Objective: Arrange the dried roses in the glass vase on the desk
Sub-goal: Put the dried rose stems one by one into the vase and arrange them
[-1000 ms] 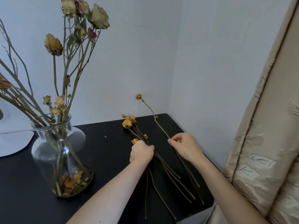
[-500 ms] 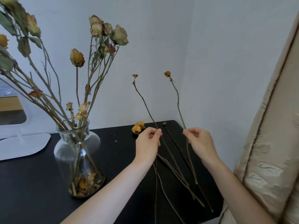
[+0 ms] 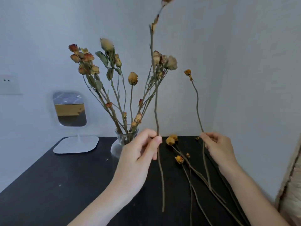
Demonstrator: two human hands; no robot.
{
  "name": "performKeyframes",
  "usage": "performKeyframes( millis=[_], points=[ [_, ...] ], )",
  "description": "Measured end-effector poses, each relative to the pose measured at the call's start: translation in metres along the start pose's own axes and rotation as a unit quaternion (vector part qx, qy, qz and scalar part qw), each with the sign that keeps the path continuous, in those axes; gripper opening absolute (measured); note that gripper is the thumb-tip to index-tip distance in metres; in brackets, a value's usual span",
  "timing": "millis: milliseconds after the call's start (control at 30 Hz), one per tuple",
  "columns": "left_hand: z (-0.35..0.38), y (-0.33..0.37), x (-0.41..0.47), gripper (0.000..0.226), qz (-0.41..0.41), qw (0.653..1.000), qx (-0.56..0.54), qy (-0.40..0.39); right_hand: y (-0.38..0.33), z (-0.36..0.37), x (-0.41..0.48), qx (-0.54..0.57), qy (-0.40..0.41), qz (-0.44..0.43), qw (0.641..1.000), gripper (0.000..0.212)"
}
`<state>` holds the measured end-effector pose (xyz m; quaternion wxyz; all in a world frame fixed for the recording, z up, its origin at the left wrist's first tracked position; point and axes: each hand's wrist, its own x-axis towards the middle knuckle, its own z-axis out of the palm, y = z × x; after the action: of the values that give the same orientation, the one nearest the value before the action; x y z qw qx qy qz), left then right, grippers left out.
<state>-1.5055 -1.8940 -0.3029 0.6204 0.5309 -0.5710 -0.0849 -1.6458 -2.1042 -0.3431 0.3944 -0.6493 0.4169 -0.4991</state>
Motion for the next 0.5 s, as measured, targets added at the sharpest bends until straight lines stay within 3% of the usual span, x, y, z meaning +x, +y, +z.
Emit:
performKeyframes(
  millis=[267, 500],
  points=[
    [-0.092, 0.048, 0.027, 0.019, 0.131, 0.958, 0.068, 0.245, -0.023, 0.022, -0.015, -0.023, -0.034, -0.022, 0.999, 0.027],
    [-0.106, 0.055, 0.056, 0.017, 0.143, 0.941, 0.086, 0.294, -0.034, 0.035, -0.025, -0.031, -0.062, -0.030, 0.997, 0.026]
  ],
)
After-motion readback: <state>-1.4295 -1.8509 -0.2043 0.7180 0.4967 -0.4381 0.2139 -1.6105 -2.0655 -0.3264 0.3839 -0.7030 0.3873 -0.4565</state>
